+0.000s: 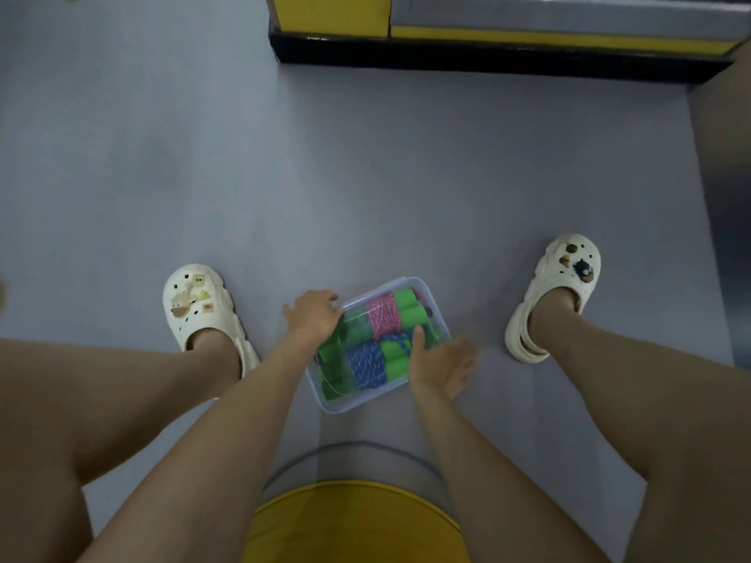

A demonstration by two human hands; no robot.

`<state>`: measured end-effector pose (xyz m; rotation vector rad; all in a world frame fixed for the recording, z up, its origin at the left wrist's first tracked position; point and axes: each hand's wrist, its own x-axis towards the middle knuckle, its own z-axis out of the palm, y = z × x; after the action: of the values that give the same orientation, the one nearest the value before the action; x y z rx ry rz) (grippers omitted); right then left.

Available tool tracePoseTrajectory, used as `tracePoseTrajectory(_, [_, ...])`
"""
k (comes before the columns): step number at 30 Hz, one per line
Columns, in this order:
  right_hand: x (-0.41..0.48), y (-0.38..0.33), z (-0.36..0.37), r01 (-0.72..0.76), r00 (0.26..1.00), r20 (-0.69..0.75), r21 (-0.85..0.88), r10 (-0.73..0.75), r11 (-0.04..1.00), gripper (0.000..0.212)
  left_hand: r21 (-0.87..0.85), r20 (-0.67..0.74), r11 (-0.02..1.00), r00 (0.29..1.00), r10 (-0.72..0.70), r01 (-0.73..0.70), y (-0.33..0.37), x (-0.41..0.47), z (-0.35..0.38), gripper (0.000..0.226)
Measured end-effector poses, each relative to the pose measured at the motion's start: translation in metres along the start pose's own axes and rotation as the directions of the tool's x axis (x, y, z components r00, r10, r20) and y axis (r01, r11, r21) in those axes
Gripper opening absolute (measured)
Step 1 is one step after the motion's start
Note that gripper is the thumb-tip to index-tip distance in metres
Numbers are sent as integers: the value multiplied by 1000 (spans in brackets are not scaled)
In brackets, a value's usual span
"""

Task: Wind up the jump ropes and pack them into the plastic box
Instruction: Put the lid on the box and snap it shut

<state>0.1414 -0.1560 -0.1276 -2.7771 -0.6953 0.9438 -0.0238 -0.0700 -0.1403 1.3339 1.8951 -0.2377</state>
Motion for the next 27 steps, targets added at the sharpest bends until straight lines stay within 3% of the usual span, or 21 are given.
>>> tracePoseTrajectory(2, [12,-12,2,223,975,-10,-57,-224,973,76,-97,-43,984,988,-151,146,-19,-6,6,59])
tracePoseTrajectory(4, [30,-28,3,352,934,74,-43,-349,935,70,-349,22,891,953,-303,291,-26,-14,16,73])
tracePoseTrajectory(6, [44,-47,5,402,902,183,-22,-392,915,66,-502,106,767,908,-405,400,-24,-17,26,75])
tracePoseTrajectory(8, [49,-62,8,423,878,268,-47,-397,905,63,-596,110,683,885,-451,422,-22,-14,31,72])
tracePoseTrajectory(10, [53,-67,11,358,904,280,-77,-324,931,62,-646,100,649,886,-452,403,-23,-10,31,71])
tracePoseTrajectory(13, [67,-48,24,113,949,308,-106,-75,988,79,-607,101,677,886,-453,416,-24,-5,29,73])
tracePoseTrajectory(15, [91,-13,48,-112,922,378,47,87,993,88,-557,98,715,888,-449,422,-21,-3,25,70])
tracePoseTrajectory(16, [104,4,62,-183,910,395,111,125,977,83,-552,101,719,889,-446,423,-19,-1,23,66])
tracePoseTrajectory(21, [75,-15,44,-230,907,408,279,102,932,27,-542,76,715,873,-481,441,-17,4,26,56])
tracePoseTrajectory(27, [76,-22,44,-174,950,301,267,89,948,14,-549,11,692,832,-554,469,-5,1,24,43])
